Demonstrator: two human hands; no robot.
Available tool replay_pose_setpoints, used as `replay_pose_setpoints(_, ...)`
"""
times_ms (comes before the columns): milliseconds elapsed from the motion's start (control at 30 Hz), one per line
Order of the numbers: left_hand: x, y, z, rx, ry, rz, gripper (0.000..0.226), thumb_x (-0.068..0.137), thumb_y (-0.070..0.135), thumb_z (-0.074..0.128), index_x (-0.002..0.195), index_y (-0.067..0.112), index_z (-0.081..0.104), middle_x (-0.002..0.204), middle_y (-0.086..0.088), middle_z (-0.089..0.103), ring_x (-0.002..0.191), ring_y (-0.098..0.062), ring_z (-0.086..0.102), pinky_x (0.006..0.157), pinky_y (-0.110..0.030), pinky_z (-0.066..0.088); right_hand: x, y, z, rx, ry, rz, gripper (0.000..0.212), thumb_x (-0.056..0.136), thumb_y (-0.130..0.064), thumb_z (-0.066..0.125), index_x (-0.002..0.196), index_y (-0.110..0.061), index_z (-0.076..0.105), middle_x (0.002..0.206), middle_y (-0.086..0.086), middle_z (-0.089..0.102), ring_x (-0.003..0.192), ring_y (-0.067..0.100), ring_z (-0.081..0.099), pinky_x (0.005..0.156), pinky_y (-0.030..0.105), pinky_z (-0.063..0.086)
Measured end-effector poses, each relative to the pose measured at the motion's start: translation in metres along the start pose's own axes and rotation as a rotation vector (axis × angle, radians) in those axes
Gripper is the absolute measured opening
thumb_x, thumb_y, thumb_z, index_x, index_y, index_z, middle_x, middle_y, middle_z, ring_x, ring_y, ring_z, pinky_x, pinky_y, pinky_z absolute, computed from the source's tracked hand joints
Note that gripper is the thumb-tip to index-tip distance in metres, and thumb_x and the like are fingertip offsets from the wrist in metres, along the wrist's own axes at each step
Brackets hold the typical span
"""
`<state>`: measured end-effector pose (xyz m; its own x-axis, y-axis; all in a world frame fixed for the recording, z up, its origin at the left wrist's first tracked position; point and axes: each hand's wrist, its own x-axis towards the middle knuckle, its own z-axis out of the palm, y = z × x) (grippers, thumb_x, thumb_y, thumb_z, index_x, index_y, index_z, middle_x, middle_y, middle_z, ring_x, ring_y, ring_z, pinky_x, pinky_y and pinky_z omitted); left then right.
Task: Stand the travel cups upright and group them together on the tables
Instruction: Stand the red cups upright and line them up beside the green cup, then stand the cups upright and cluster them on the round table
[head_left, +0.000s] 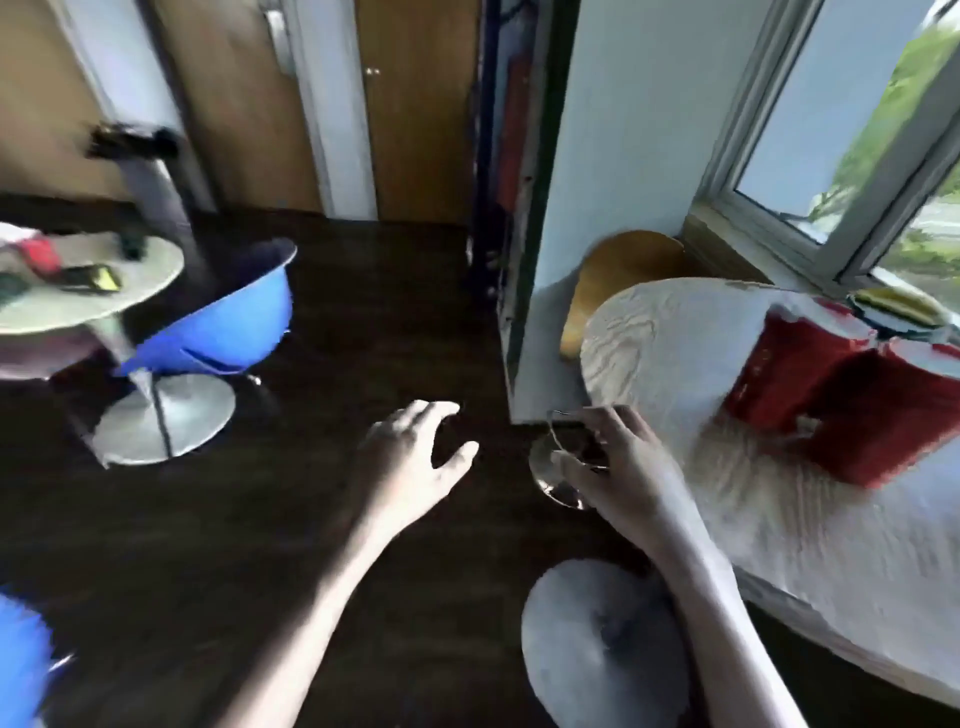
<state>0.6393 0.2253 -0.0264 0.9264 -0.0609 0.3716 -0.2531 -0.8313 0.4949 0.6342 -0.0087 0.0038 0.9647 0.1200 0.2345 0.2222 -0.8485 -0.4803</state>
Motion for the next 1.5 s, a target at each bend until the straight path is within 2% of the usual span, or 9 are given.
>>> replay_pose_setpoints(133, -0.044, -0.091, -0.047, 0.124, 0.011, -0.258, 0.054, 0.076, 0.057, 0.048, 0.109, 0.015, 0.06, 0.101, -0.007, 0.064, 0.094, -0.03, 0.063, 0.081, -0.044, 0.052, 0.04, -0.072, 0.067, -0.174, -0.221, -0.273, 0.055, 0.081, -0.055, 0.058, 0.128, -0.029, 0.047, 0.122, -0.001, 0.051, 0.119, 0.021, 0.05, 0.095, 0.036, 0.043)
replay_pose_setpoints(333, -0.115, -0.205, -0.104, 0.219, 0.072, -0.591, 0.068, 0.072, 0.061, 0.043, 0.109, 0.007, 0.062, 0.1, -0.015, 0.062, 0.092, -0.037, 0.063, 0.079, -0.043, 0.052, 0.082, -0.181, 0.176, -0.242, -0.443, -0.527, 0.058, 0.081, -0.061, 0.056, 0.129, -0.03, 0.046, 0.128, -0.004, 0.052, 0.122, 0.019, 0.05, 0.1, 0.036, 0.039)
replay_pose_setpoints(433, -0.135, -0.248, -0.137, 0.365, 0.024, -0.704, 0.059, 0.084, 0.057, 0.047, 0.124, 0.014, 0.055, 0.117, -0.006, 0.059, 0.109, -0.028, 0.059, 0.085, -0.035, 0.041, 0.1, -0.229, 0.218, -0.24, -0.517, -0.591, 0.057, 0.081, -0.06, 0.056, 0.129, -0.031, 0.046, 0.132, -0.005, 0.051, 0.123, 0.018, 0.049, 0.102, 0.035, 0.036)
replay_pose_setpoints(500, -0.141, -0.273, -0.151, 0.458, -0.008, -0.738, 0.053, 0.088, 0.053, 0.05, 0.128, 0.019, 0.05, 0.123, 0.001, 0.057, 0.113, -0.022, 0.057, 0.086, -0.035, 0.04, 0.113, -0.252, 0.24, -0.221, -0.525, -0.595, 0.058, 0.08, -0.058, 0.057, 0.129, -0.03, 0.047, 0.129, -0.004, 0.052, 0.122, 0.02, 0.05, 0.102, 0.036, 0.036)
replay_pose_setpoints(667, -0.128, -0.329, -0.171, 0.457, -0.046, -0.786, 0.053, 0.087, 0.055, 0.05, 0.126, 0.019, 0.051, 0.122, 0.002, 0.061, 0.111, -0.021, 0.059, 0.084, -0.036, 0.047, 0.145, -0.293, 0.287, -0.183, -0.558, -0.568, 0.059, 0.079, -0.058, 0.058, 0.13, -0.029, 0.048, 0.131, -0.005, 0.052, 0.122, 0.02, 0.05, 0.103, 0.037, 0.036)
replay_pose_setpoints(767, -0.105, -0.361, -0.174, 0.471, -0.051, -0.791, 0.053, 0.087, 0.055, 0.049, 0.127, 0.019, 0.05, 0.121, 0.001, 0.06, 0.111, -0.022, 0.058, 0.085, -0.036, 0.045, 0.169, -0.311, 0.314, -0.158, -0.578, -0.568, 0.057, 0.079, -0.059, 0.058, 0.127, -0.03, 0.05, 0.13, -0.006, 0.054, 0.12, 0.018, 0.051, 0.101, 0.037, 0.037)
replay_pose_setpoints(1000, -0.014, -0.446, -0.179, 0.473, -0.105, -0.79, 0.055, 0.089, 0.054, 0.047, 0.132, 0.019, 0.046, 0.127, -0.001, 0.058, 0.117, -0.022, 0.055, 0.087, -0.035, 0.042, 0.268, -0.35, 0.38, -0.175, -0.626, -0.579, 0.058, 0.079, -0.059, 0.059, 0.128, -0.031, 0.049, 0.132, -0.007, 0.053, 0.122, 0.018, 0.051, 0.101, 0.036, 0.036)
replay_pose_setpoints(1267, 0.115, -0.548, -0.198, 0.496, -0.053, -0.846, 0.052, 0.087, 0.057, 0.048, 0.127, 0.024, 0.05, 0.12, 0.003, 0.063, 0.112, -0.021, 0.058, 0.085, -0.033, 0.043, 0.426, -0.412, 0.443, -0.176, -0.585, -0.669, 0.057, 0.083, -0.056, 0.055, 0.132, -0.028, 0.046, 0.133, -0.006, 0.053, 0.124, 0.019, 0.049, 0.103, 0.037, 0.035)
replay_pose_setpoints(1500, 0.178, -0.627, -0.211, 0.447, -0.052, -0.898, 0.051, 0.089, 0.052, 0.049, 0.13, 0.021, 0.048, 0.115, -0.001, 0.064, 0.108, -0.023, 0.06, 0.083, -0.032, 0.043, 0.514, -0.464, 0.508, -0.184, -0.62, -0.732, 0.055, 0.085, -0.053, 0.055, 0.131, -0.023, 0.049, 0.128, -0.001, 0.056, 0.115, 0.022, 0.056, 0.097, 0.037, 0.04)
